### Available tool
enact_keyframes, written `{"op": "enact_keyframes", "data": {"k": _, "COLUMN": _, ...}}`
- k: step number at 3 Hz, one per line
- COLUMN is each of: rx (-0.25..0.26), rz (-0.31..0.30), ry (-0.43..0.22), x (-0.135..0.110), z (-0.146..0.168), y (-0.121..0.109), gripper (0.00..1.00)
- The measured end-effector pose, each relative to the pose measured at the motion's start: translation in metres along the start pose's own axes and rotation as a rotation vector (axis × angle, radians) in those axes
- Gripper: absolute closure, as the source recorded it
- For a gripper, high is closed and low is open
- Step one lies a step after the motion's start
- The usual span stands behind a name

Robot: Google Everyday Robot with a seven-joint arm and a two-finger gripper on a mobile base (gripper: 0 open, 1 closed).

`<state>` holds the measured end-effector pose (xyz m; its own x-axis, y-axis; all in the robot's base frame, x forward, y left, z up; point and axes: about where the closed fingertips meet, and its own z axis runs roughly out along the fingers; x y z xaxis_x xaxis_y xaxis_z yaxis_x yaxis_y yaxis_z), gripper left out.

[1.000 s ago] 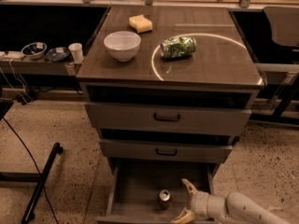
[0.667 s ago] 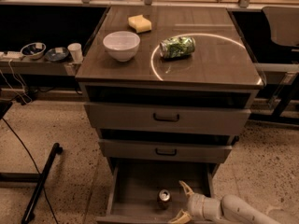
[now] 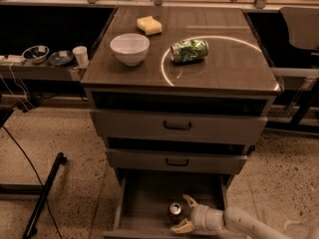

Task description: Pick orange can from bottom drawer and place on counter

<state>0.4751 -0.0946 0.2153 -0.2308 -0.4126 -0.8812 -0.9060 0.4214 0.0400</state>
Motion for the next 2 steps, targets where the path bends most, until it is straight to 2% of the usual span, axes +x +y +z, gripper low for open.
{"op": "enact_keyframes", "data": {"k": 2, "rx": 0.002, "rz": 0.085, "ry": 0.034, "x": 0.034, "z": 0.027, "y": -0.009, "gripper": 0.59}}
